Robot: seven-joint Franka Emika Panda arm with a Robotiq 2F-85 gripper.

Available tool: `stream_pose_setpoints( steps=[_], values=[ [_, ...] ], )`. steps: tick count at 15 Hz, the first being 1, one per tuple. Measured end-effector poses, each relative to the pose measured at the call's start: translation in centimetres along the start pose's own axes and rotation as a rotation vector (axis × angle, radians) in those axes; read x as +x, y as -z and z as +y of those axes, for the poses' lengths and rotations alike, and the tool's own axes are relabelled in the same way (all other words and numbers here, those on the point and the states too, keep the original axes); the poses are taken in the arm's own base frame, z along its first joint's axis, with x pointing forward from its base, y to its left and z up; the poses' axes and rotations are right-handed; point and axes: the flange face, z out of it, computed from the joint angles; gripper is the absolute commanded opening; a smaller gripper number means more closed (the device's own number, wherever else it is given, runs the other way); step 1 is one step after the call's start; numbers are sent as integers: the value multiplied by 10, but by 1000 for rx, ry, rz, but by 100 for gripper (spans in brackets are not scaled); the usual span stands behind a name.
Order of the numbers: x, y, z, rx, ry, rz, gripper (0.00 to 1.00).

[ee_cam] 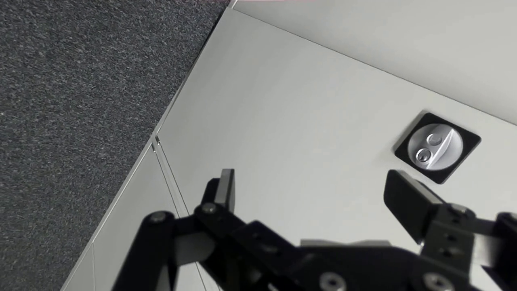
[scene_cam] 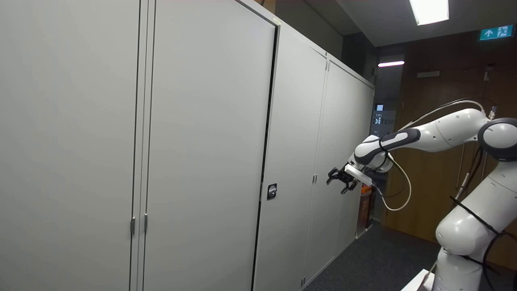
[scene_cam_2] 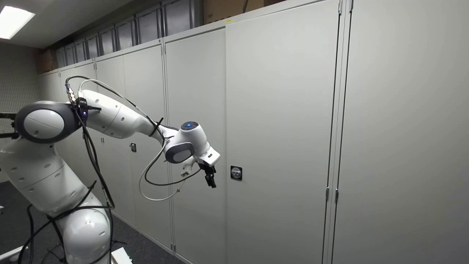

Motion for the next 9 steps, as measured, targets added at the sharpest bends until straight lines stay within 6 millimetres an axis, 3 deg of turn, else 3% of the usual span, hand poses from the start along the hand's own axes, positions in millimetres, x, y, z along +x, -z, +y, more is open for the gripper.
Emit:
stream_pose_setpoints(
  steps=[9],
  values=[
    [-4, -41, -25, 18, -89, 70, 100]
  ],
)
